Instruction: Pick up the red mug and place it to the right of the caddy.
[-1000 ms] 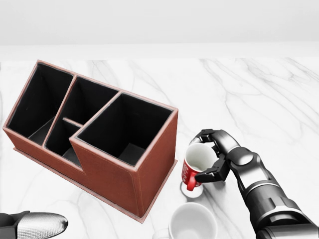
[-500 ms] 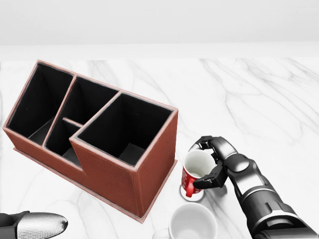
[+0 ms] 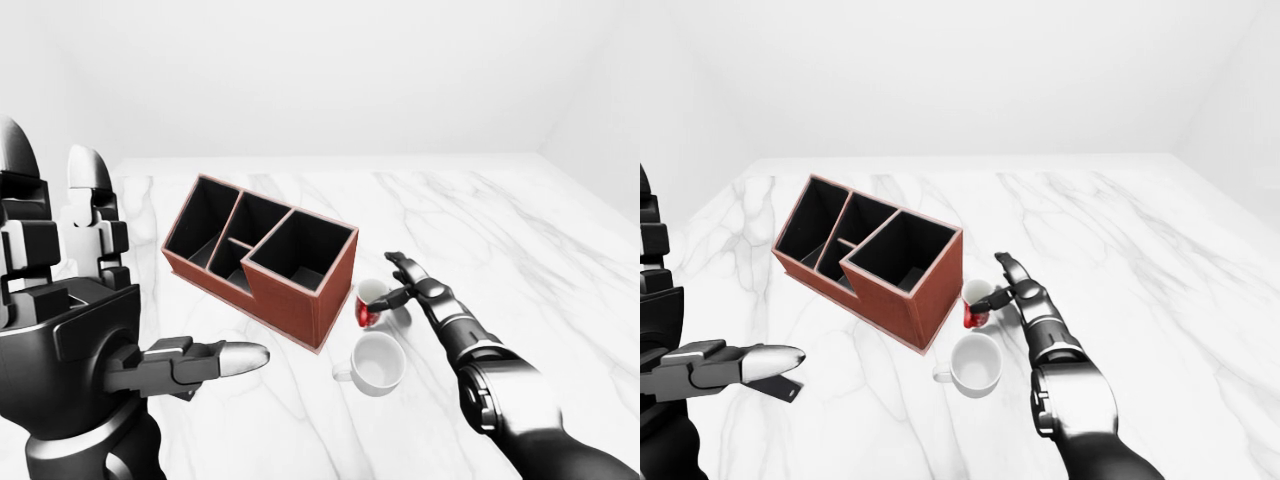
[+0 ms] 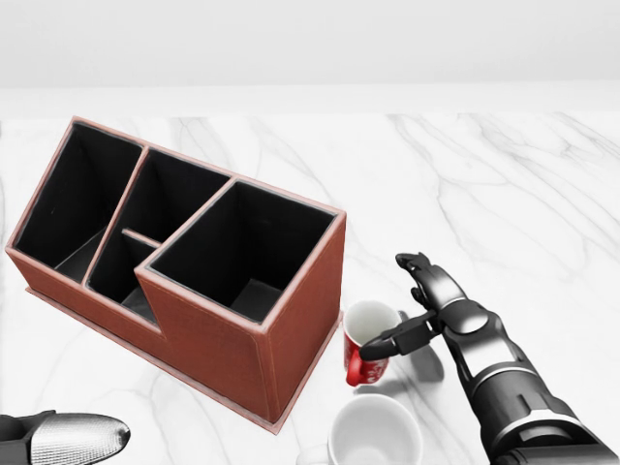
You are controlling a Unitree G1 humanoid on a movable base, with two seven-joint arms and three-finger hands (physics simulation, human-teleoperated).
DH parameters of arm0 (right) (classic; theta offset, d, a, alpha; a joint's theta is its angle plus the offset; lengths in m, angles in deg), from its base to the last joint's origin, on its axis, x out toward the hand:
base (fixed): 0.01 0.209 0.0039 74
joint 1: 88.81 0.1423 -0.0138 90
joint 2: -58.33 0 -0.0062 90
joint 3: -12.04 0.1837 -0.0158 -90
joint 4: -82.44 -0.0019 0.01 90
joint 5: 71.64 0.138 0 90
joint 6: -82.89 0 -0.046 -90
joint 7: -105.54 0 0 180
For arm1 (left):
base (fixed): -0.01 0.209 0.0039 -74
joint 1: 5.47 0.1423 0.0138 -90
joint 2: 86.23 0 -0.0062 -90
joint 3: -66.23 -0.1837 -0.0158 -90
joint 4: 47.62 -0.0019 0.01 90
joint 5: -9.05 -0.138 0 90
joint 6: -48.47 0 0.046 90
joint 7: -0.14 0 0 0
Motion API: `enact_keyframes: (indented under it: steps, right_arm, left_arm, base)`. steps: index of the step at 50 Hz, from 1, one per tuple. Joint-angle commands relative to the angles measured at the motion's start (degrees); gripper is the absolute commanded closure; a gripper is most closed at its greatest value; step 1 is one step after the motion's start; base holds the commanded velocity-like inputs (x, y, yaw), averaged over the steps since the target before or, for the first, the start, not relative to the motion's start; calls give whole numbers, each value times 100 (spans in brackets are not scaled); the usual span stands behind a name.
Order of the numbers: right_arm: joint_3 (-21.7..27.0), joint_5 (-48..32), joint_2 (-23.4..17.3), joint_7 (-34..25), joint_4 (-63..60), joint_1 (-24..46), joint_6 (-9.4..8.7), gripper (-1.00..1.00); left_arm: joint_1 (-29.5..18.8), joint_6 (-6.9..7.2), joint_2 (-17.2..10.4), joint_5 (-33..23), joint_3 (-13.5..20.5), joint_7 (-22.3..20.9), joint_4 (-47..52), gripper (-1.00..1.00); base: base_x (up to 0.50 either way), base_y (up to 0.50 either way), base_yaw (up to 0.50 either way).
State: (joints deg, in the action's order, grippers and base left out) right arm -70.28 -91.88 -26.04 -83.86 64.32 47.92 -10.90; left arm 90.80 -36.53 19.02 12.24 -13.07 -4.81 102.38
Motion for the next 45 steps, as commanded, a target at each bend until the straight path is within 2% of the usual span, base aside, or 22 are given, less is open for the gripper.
enact_keyframes:
  steps: [1,14,20,26,38,45]
  right_arm:
    - [-40,115,-32,135,543,140,221,-100]
    - [-52,117,-118,112,528,56,277,-100]
    - [-69,140,-202,69,495,69,288,-100]
    - [-132,117,-275,-3,450,146,224,-100]
    - [-40,479,-824,-507,116,801,-114,-100]
    - [-23,790,-1097,-857,-280,847,-120,-100]
  left_arm:
    - [-223,0,3,-48,-98,103,-78,-100]
    - [-254,0,0,-34,-43,94,-93,-100]
    - [-210,0,4,-90,-152,114,-107,-100]
    - [-195,0,12,-80,-120,88,-150,-100]
    - [-181,0,15,-118,-204,109,-175,-100]
    - [-144,0,21,-141,-235,97,-157,-100]
  base:
    - [0,0,0]
    - [0,0,0]
    - [0,0,0]
    - [0,0,0]
    - [0,0,0]
    - [0,0,0]
